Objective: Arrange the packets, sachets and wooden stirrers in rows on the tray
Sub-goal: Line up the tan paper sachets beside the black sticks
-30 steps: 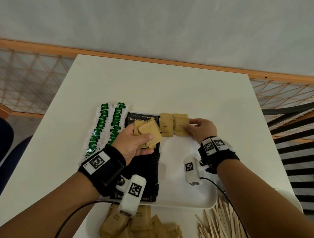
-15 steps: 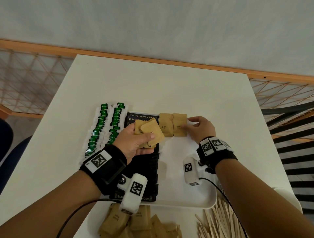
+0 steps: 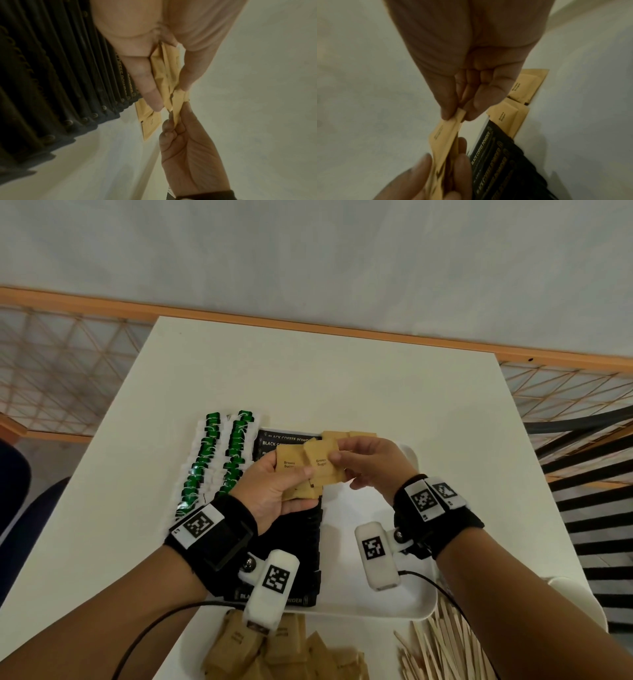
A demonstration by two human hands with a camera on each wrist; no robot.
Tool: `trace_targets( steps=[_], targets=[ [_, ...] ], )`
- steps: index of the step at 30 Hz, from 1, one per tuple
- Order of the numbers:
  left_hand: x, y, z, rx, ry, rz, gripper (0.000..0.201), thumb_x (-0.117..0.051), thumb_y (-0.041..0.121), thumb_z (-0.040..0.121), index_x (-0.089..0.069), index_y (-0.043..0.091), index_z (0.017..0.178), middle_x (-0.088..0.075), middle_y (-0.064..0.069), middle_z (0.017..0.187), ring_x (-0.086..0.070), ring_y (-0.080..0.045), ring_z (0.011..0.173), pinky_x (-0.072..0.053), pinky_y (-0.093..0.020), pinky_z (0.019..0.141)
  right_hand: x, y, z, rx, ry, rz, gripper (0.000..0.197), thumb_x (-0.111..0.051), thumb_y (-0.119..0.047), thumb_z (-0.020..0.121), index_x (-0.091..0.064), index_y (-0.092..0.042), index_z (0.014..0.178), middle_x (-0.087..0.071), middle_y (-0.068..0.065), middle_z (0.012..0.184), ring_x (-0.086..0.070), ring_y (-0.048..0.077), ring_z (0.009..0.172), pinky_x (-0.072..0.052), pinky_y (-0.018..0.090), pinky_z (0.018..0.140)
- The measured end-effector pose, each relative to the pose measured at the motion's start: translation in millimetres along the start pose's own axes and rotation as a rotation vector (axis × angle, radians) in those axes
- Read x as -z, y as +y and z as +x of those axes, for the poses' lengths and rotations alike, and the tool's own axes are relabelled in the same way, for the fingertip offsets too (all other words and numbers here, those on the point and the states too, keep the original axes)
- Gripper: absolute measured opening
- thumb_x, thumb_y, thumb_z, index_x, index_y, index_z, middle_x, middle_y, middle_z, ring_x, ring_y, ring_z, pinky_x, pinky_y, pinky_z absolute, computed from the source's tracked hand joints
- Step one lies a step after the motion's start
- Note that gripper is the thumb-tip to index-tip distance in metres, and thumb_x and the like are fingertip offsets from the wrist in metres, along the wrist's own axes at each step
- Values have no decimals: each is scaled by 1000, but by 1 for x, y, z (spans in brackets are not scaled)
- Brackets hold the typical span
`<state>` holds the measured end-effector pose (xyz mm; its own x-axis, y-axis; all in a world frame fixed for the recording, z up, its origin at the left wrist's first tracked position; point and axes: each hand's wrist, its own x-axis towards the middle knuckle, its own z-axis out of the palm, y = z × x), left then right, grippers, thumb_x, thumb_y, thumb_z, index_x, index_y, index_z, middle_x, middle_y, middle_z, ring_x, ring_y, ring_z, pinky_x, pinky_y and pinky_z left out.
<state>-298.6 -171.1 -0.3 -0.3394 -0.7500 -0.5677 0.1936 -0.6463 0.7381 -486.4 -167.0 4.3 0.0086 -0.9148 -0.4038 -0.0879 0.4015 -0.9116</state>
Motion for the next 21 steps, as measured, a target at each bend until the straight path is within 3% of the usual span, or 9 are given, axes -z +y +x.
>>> trace_targets(
  steps=[5,9,12,16,21],
  targets=[
    [3,1,1,-25,51,-14,24,-59,2,90,-58,15,110,-67,-10,101,-68,-24,82,-60,-34,59,-1,7,1,-30,35,129,5,-70,-12,83,-66,-14,84,-66,-2,66,-59,11,55,-48,21,51],
    [9,4,2,-50,122,-33,23,-57,1,91,-58,17,108,-65,-9,105,-66,-24,88,-60,-35,59,12,18,6,-53,252,140,3,-71,-15,83,-68,-16,84,-70,3,75,-61,13,57,-46,23,52],
    [15,9,3,-42,149,-65,32,-44,-1,94,-55,16,119,-58,-12,117,-61,-30,100,-60,-37,61,20,27,11,-68,346,10,3,-70,-15,84,-67,-16,84,-70,6,76,-61,14,58,-48,23,52],
    [20,13,5,-13,168,-161,40,-34,2,97,-49,16,131,-53,-17,128,-59,-34,105,-59,-38,59,13,34,14,-104,306,-56,2,-67,-15,87,-66,-13,88,-65,2,67,-57,12,56,-47,20,51],
    [17,12,6,-6,154,-143,42,-32,-1,96,-50,17,130,-54,-17,128,-59,-35,106,-59,-39,60,9,38,20,-126,324,-153,13,-69,-21,85,-67,-12,94,-64,3,64,-56,11,54,-48,22,52]
  ],
)
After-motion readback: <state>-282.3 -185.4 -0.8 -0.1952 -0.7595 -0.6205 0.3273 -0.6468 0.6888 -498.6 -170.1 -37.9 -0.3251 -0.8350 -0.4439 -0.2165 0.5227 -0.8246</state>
